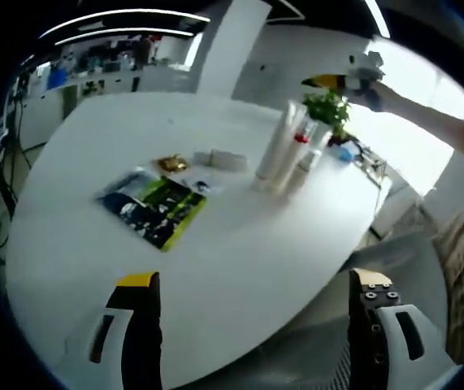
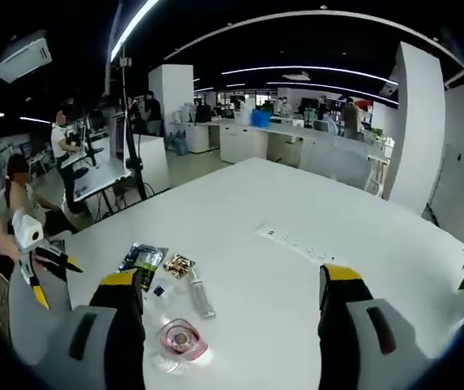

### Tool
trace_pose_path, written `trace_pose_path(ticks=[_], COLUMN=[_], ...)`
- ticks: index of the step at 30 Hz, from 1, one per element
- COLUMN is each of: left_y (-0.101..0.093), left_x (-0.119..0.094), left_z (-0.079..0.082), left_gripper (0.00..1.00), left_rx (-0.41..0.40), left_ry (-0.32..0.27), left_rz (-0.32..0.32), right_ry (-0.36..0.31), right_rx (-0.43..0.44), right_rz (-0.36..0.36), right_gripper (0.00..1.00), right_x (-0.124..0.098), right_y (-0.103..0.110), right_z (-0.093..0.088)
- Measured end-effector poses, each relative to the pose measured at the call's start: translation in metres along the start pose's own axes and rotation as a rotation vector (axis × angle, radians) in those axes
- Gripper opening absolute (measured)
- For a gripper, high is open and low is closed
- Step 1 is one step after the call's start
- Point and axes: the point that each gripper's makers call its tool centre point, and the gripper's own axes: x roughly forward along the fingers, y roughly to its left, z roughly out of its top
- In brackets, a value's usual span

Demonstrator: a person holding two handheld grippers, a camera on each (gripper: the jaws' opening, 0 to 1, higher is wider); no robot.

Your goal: Arrange the skincare products in the storage area until every visible bottle or jar stands upright without overlapping.

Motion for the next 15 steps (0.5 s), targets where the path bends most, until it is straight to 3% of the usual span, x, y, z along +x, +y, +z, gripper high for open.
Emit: trace_pose_path(ticks=[10,12,15], left_y=[0.003,0.004,0.007], left_x=[-0.001,-0.001,-0.001], left_z=[0.002,0.003,0.005], left_gripper=[0.95,0.95,0.94], left_rx=[-0.039,-0.055,-0.082], left_ry=[-0.012,-0.017,-0.034], left_rz=[0.002,-0.001,0.000], right_ry=[0.113,0.124,0.128], right_rx=[-0.110,-0.114,-0.201], right_rz=[0.125,0.139,0.117], right_gripper=[0.85,0.83,0.77], right_x=[0.063,0.073,0.093], right_y=[0.001,0.001,-0.004], right_z=[0.000,0.000,0.002])
